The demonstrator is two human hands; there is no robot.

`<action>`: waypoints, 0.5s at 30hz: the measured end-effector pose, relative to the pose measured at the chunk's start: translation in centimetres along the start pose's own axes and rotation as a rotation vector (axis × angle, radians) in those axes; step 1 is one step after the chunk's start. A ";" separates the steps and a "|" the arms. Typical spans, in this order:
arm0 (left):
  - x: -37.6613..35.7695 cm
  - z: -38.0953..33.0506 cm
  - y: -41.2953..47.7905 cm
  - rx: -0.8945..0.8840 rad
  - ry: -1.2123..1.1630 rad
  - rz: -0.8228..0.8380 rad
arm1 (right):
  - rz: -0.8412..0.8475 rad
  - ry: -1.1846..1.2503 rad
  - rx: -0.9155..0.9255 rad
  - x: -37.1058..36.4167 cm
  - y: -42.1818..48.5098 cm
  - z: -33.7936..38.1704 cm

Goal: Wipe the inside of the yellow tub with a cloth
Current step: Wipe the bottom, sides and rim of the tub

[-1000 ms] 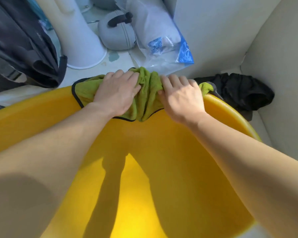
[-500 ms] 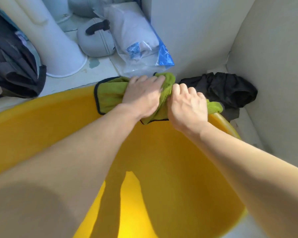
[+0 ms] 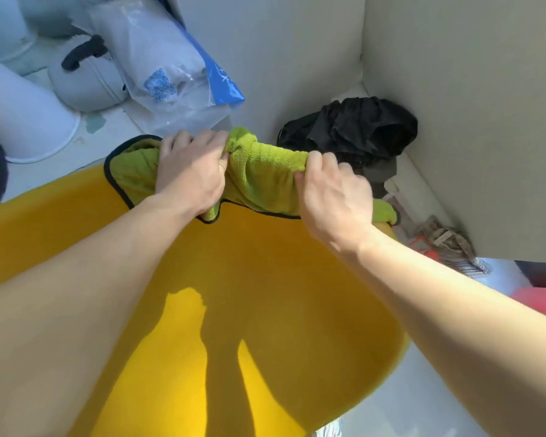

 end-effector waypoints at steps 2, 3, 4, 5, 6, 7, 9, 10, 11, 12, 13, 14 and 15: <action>0.1 -0.9 0.0 -0.029 0.002 -0.006 | 0.016 0.011 0.094 -0.5 1.7 1.5; 0.1 -1.2 -0.1 -0.045 0.007 -0.011 | 0.031 0.026 0.129 -0.5 2.0 1.7; 0.1 -1.4 -0.1 -0.051 0.007 -0.013 | 0.040 0.038 0.146 -0.3 1.9 1.5; 0.2 -1.5 0.0 -0.046 0.001 -0.010 | 0.034 0.055 0.141 -0.1 1.4 0.8; 0.3 -1.5 0.1 -0.039 -0.009 0.002 | 0.029 0.086 0.112 0.3 0.3 -0.5; 0.4 -1.5 0.1 -0.036 -0.016 0.015 | 0.038 0.134 0.064 0.6 -1.4 -2.1; 0.5 -1.7 0.3 -0.038 -0.016 0.020 | 0.088 0.217 -0.095 1.1 -5.7 -5.8; 0.6 -1.8 0.2 -0.032 -0.016 0.022 | 0.139 0.204 -0.170 1.3 -7.9 -7.2; 0.7 -1.8 0.1 -0.018 -0.017 0.024 | 0.159 0.166 -0.216 1.4 -9.3 -7.9; 0.7 -2.1 0.0 -0.001 -0.023 0.023 | 0.165 0.133 -0.223 1.4 -9.9 -8.0; 0.7 -2.7 0.1 0.004 -0.032 0.024 | 0.161 0.129 -0.221 1.2 -9.5 -7.6; 0.7 -4.0 0.3 -0.030 -0.039 0.030 | 0.160 0.141 -0.229 1.1 -8.7 -7.1; 0.7 -6.1 0.5 -0.103 -0.045 0.047 | 0.155 0.153 -0.234 0.8 -8.0 -6.6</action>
Point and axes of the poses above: each hand's wrist, its own y-axis towards the middle knuckle, its own x-axis out of the back of the hand, z = x × y, the point moved 3 cm from there along y, towards the middle knuckle
